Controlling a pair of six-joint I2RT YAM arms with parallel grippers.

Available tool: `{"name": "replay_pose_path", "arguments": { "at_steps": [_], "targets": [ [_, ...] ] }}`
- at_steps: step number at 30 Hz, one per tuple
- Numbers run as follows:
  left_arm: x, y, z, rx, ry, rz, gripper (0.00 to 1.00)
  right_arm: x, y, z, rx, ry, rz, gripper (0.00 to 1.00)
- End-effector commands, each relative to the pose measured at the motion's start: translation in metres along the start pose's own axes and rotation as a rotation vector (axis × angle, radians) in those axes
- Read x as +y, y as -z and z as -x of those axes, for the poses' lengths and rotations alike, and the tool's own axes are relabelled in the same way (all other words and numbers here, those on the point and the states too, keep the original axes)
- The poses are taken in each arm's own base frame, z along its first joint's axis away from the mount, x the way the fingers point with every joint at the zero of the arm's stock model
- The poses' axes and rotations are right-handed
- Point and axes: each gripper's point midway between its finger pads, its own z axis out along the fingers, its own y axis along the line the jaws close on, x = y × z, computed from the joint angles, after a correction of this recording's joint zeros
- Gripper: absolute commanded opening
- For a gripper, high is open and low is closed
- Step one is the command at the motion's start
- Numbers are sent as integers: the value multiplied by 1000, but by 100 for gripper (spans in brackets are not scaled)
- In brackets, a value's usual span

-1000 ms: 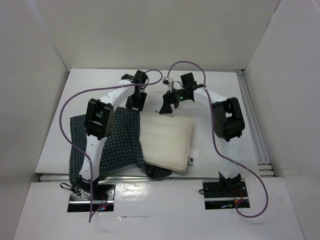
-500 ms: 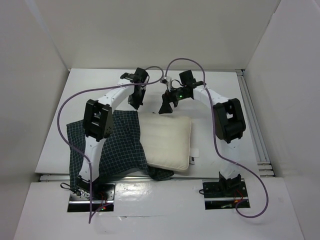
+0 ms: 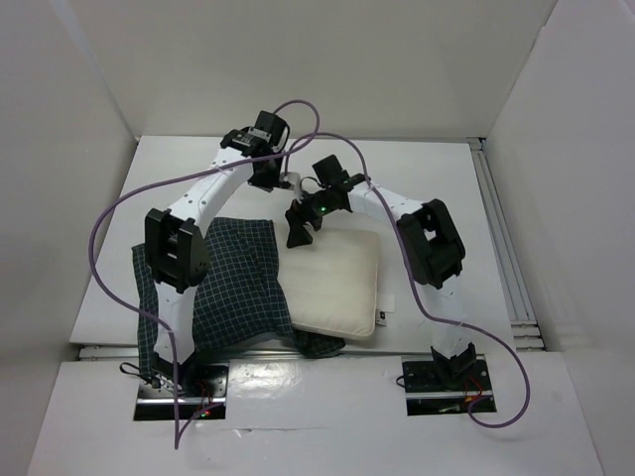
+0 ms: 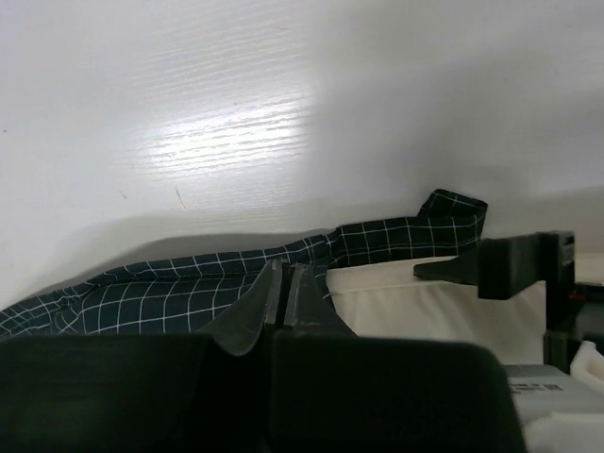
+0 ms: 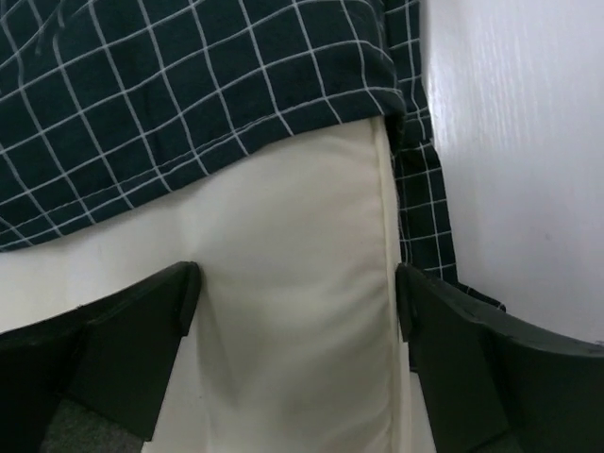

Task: Put the pillow into the pillowcase

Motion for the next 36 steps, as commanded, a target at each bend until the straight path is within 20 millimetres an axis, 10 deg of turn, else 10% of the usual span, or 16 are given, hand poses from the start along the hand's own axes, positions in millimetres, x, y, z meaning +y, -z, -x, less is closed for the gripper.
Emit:
{"name": "replay_pose_path", "arguments": {
  "at_steps": [1,3,8,12,13,20,27,31,36],
  "targets": [
    [5,-10,-9,36,34,33,0,-17,-7,-7,24,12,-86,92],
    [7,-14,-11,43,45,18,0,-20,-12,-17,42,-3,-89,82],
    [19,-15,7,10,109,-30,11,-33,-19,-21,55,-22,-118,0],
    [28,-9,35,-37,162,-91,54,-76,17,9,-52,32,-451,0],
    [34,-7,45,-59,178,-99,60,-88,48,51,-163,102,-605,0],
    [34,32,94,-225,222,-254,71,-85,168,155,-502,329,-988,0],
    [6,52,98,-277,171,-343,82,-4,153,147,-562,530,-842,0],
    [-10,81,99,-333,88,-292,84,43,101,106,-450,554,-690,0],
    [-38,101,95,-383,-85,-312,92,36,95,89,-472,355,-698,0]
  ]
}}
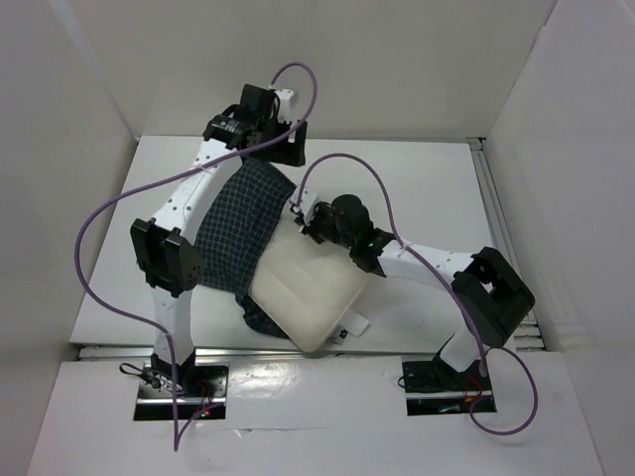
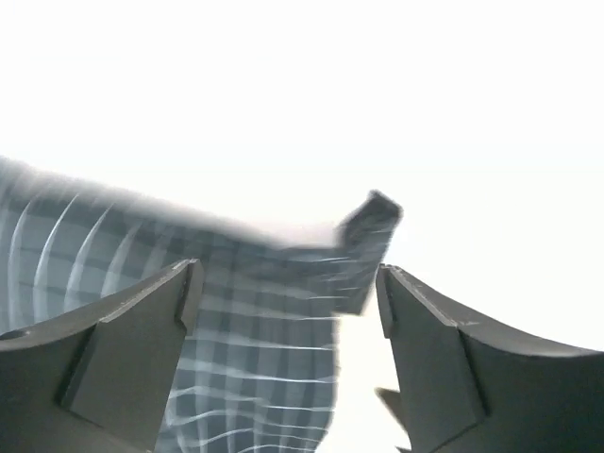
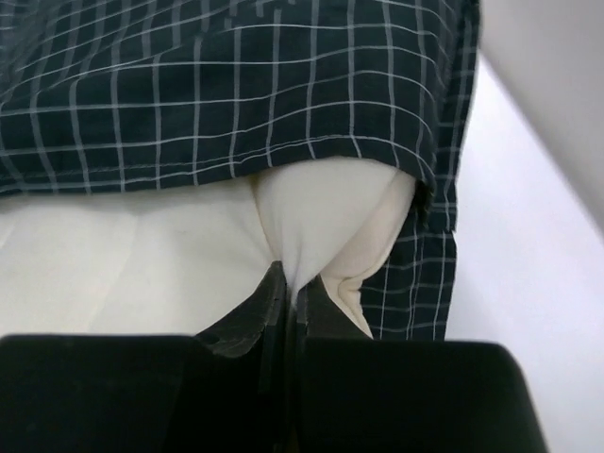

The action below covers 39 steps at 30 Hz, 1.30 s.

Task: Put the pillow into the pillowcase

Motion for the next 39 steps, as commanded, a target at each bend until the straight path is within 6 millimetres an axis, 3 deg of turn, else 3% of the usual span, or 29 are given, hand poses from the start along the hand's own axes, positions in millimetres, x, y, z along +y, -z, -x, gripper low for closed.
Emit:
{"name": "replay_pose_path", "arguments": {
  "at_steps": [1,3,5,8,9,10,11,14,16,17,19,20,21,28,29,33,39],
  "targets": [
    [-20,34,30,-116,-142,-42,92,-8,4,32,-127,-110,-22,0],
    [-15,16,12,-34,-152,-33,92,-8,3,17,-106,-184,-5,0],
    [-10,8,2,22,-157,-15,85,-7,-4,-1,-48,-233,-24,0],
    [-1,-6,-42,176,-166,38,80,-8,-13,-28,12,-292,-31,0],
    [13,-8,-54,217,-154,116,80,-10,-14,-32,23,-306,-28,0],
    [23,-6,-79,281,-132,159,79,-10,-14,-40,43,-322,-23,0],
    [23,-4,-83,275,-132,159,79,-5,-16,-44,49,-337,-7,0],
    [12,5,-89,241,-124,110,79,-4,-16,-41,33,-349,18,0],
    [4,17,-106,232,-130,96,85,-9,-16,-38,23,-359,17,0],
    [-3,17,-111,228,-144,83,86,0,-17,-41,30,-364,58,0],
    [-12,13,-131,261,-180,39,88,-3,-16,-40,32,-377,61,0],
    [-20,11,-135,261,-203,39,100,-3,-19,-42,41,-379,63,0],
    [-21,8,-138,268,-216,55,100,0,-18,-44,50,-383,77,0],
    [-22,-17,-150,321,-230,203,97,5,-20,-42,55,-397,106,0],
    [-12,-16,-146,307,-240,262,96,5,-20,-42,55,-407,106,0],
    [10,-21,-167,343,-226,380,84,8,-17,-38,45,-422,144,0],
    [2,-30,-190,322,-225,276,79,12,-9,-37,26,-490,226,0]
  ]
}}
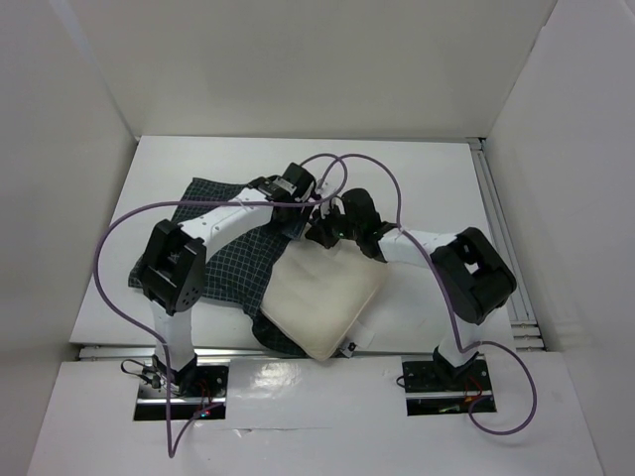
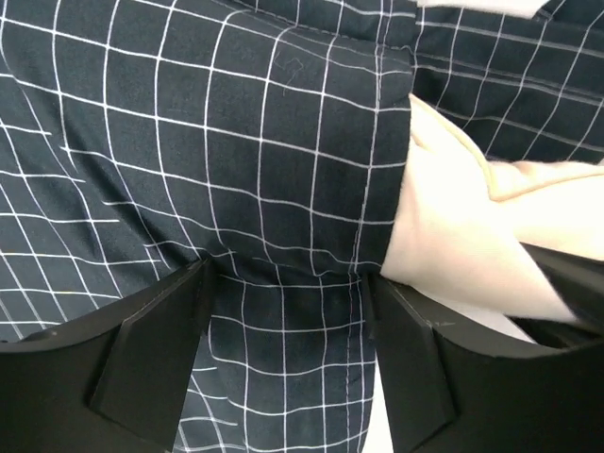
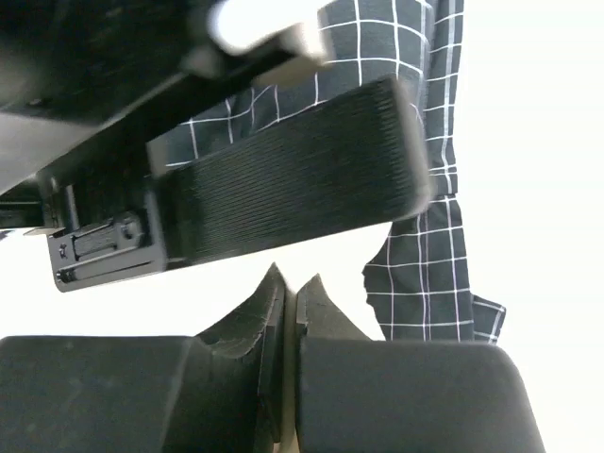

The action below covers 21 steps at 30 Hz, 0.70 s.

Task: Put the pillow into the pillowcase

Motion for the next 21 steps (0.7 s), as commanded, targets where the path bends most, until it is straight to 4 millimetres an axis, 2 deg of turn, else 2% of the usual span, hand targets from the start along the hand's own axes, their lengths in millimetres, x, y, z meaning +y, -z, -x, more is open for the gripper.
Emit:
{"name": "replay_pose_path", "arguments": {
  "at_steps": [1,2,3,4,5,7,8,10,14,15,17,18,19,21],
  "targets": [
    [-6,-3,-4,-37,6,-25,79,12,7,48,-131,2,110,0],
    [-3,-4,-1,-49,9,-5,77,14,7,43,-121,-11,122,0],
    [-1,-12,-6,-18,10,22,74,17,10,48,-132,-5,134,0],
    [3,-15,-6,-6,16,51,58,17,10,48,-132,-4,134,0],
    [6,-13,5,-20,19,76,42,18,12,47,-132,-4,134,0],
    [17,-18,1,25,43,160,8,21,13,45,-123,-8,146,0],
    [19,-13,12,4,63,173,0,21,13,43,-115,-12,146,0],
    [20,-11,17,-11,68,180,0,20,13,43,-116,-3,146,0],
    [17,20,51,-129,115,118,0,25,16,40,-106,-7,164,0],
    [15,34,59,-169,129,83,0,27,16,40,-106,-7,176,0],
    [-5,57,81,-268,120,-18,0,36,20,53,-163,2,220,0],
    [-13,64,83,-293,117,-55,0,40,23,63,-190,-13,234,0],
    [-22,86,92,-353,87,-127,0,42,24,65,-205,-30,246,0],
    [-36,103,102,-418,66,-189,0,53,33,86,-293,-11,296,0]
  ]
}}
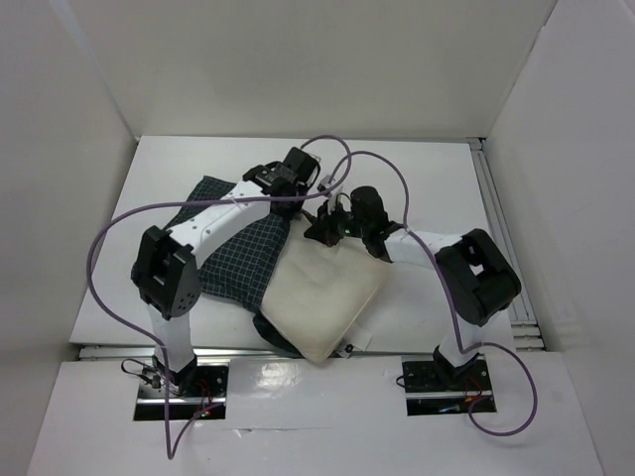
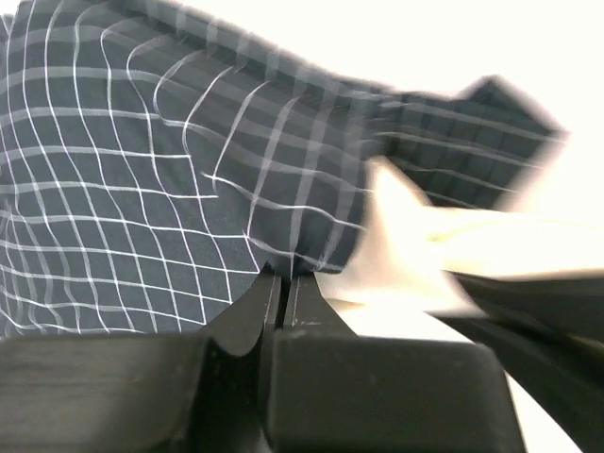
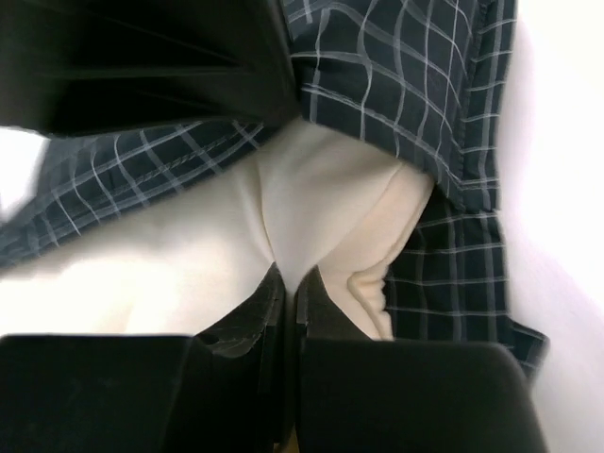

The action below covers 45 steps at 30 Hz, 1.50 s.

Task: Put the pillow into the pillowcase

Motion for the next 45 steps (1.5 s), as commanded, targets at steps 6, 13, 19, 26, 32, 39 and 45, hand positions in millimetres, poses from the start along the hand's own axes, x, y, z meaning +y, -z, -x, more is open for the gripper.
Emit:
{"name": "replay_pose_path", "arguments": {
  "at_steps": [6,13,19,26,32,39,45],
  "targets": [
    [-66,88,73,-315,-28,-324,0,81,42,118,-466,24,305,0],
    [-111,97,29,-231,-70,-480,0,60,66,144,-735,-194,207,0],
    [-139,115,-13,-192,-112,-634,0,35,85,140,-889,-288,87,0],
    [-172,159,-50,-168,-219,-867,0,5,103,146,-1058,-359,-61,0],
    [-212,154,-100,-38,-241,-945,0,-37,100,151,-1152,-458,-262,0],
    [-164,78,-82,12,-80,-642,0,19,86,140,-923,-360,-39,0],
    [-89,51,1,-139,48,-506,0,25,55,102,-466,-217,-92,61]
  ]
}}
